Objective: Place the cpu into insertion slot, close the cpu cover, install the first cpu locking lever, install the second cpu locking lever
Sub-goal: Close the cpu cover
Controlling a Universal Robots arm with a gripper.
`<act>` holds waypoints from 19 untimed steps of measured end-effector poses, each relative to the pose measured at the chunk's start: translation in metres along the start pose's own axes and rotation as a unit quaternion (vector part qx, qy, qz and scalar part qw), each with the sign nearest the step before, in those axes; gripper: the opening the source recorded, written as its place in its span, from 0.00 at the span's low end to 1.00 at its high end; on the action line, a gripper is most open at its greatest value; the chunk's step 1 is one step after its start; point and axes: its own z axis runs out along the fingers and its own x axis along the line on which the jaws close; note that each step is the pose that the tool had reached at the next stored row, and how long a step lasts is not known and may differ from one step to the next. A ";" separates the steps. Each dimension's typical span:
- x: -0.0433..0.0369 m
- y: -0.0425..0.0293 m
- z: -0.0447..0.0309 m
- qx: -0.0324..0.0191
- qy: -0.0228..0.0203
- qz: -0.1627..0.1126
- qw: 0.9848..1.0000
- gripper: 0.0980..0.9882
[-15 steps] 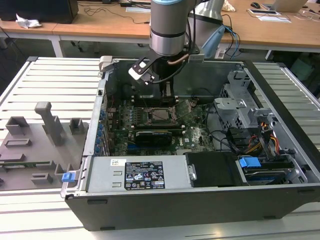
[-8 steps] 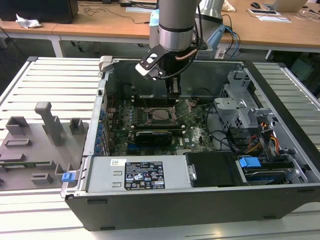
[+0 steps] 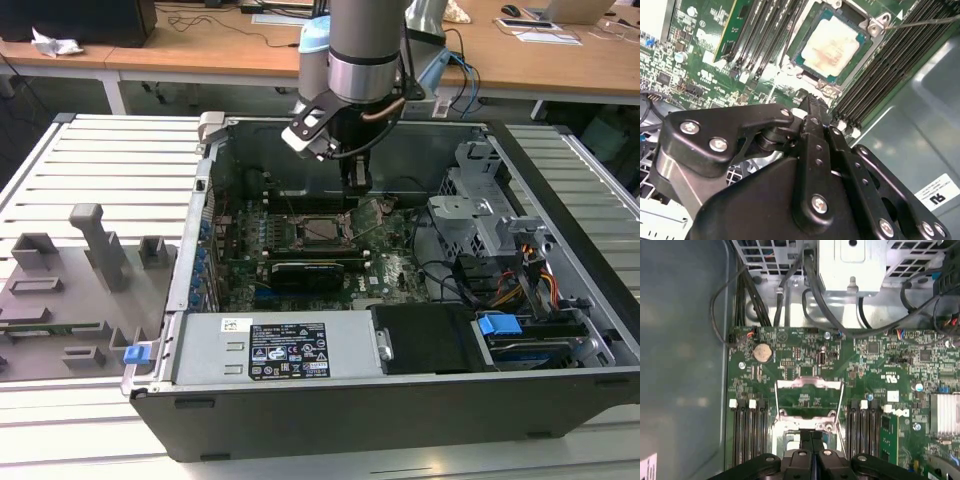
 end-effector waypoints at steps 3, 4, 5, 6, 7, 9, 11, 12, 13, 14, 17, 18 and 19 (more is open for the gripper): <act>-0.0001 0.0063 0.0004 0.000 0.000 0.000 1.000 0.01; -0.0001 0.0082 0.0005 0.000 0.000 0.000 1.000 0.01; -0.0001 0.0090 0.0006 0.000 0.000 0.000 1.000 0.01; -0.0001 0.0108 0.0008 0.000 0.000 0.000 1.000 0.01; -0.0001 0.0115 0.0008 0.000 0.000 0.000 1.000 0.01; -0.0001 0.0145 0.0010 0.000 0.000 0.000 1.000 0.01; -0.0001 0.0178 0.0012 0.000 0.000 0.000 1.000 0.01; -0.0001 0.0188 0.0013 0.000 0.000 0.000 1.000 0.01; -0.0001 0.0199 0.0013 0.000 0.000 0.000 1.000 0.01; -0.0001 0.0208 0.0014 0.000 0.000 0.000 1.000 0.01; -0.0001 0.0257 0.0017 0.000 0.000 0.000 1.000 0.01; -0.0001 0.0266 0.0017 0.000 0.000 0.000 1.000 0.01; -0.0001 0.0277 0.0017 0.000 0.000 0.000 1.000 0.01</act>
